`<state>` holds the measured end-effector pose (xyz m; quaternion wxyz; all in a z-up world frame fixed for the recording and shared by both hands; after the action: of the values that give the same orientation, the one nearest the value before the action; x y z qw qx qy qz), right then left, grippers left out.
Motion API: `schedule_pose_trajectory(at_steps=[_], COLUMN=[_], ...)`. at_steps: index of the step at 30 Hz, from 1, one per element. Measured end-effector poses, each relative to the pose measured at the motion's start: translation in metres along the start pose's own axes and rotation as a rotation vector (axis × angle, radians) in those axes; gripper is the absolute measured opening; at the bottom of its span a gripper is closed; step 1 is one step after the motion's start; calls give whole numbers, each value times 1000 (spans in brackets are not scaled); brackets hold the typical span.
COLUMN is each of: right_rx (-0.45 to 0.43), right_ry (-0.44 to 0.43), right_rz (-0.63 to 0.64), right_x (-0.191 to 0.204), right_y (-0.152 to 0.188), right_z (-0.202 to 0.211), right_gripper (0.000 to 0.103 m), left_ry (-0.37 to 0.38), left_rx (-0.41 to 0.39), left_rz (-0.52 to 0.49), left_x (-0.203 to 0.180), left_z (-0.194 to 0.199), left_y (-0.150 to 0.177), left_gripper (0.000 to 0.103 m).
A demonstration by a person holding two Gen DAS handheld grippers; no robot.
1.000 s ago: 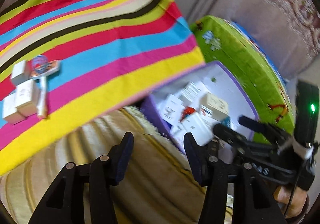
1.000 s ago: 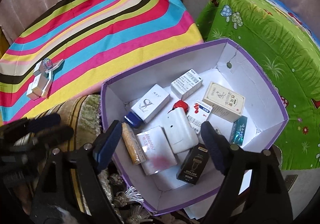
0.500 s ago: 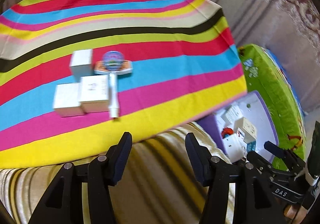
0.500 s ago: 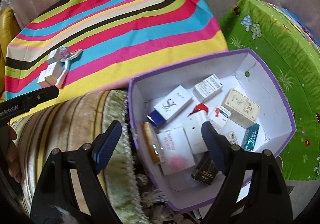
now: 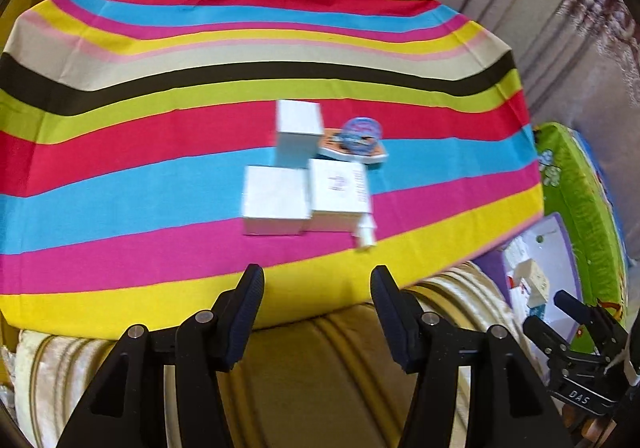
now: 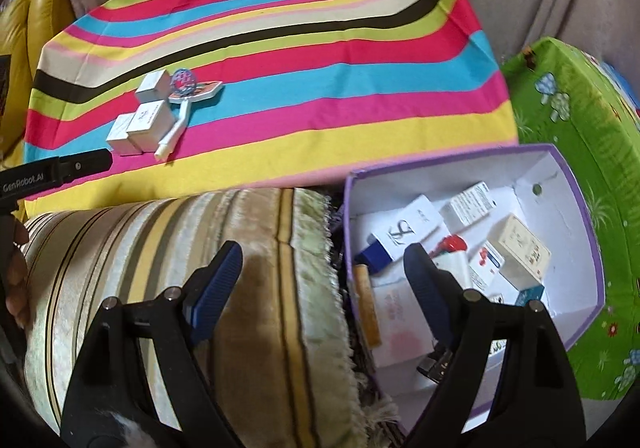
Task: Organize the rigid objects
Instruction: 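Withdraw both grippers back to the white boxes on the tablecloth, then grasp the plastic-wrapped white cube with the left gripper while the right grasps the made-in-china box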
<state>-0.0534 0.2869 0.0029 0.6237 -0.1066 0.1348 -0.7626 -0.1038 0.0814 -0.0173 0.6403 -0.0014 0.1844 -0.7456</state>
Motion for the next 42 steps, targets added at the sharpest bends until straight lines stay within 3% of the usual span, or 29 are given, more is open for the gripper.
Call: schedule_pose_trajectory(at_steps=[11, 22, 34, 42], right_rx=[22, 38, 47, 40], right_ry=[-38, -61, -53, -30], right_rz=[68, 104, 128, 151], right_x=[35, 57, 71, 86], right_y=[-22, -40, -49, -57], right_z=[-17, -34, -42, -44], right_gripper=[85, 85, 85, 85], left_ry=[-76, -91, -68, -36], left_rx=[53, 77, 72, 43], left_rz=[-26, -39, -71, -2], left_x=[12, 17, 16, 34], left_z=[-24, -41, -50, -41], left_y=[-28, -44, -50, -45], left_gripper=[57, 57, 50, 50])
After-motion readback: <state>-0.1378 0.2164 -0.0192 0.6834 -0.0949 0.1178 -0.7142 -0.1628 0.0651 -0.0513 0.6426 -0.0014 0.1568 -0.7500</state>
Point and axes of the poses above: each gripper's, at about its wrist camera, not at the fingertips, and z roughly against the way its jaws point, x to its left, y to its underside, the point moved 2 cm from there along -z, roughly the way its jaws point, and after that the axes turned 10 degrees about x, right-handed, at the moved point
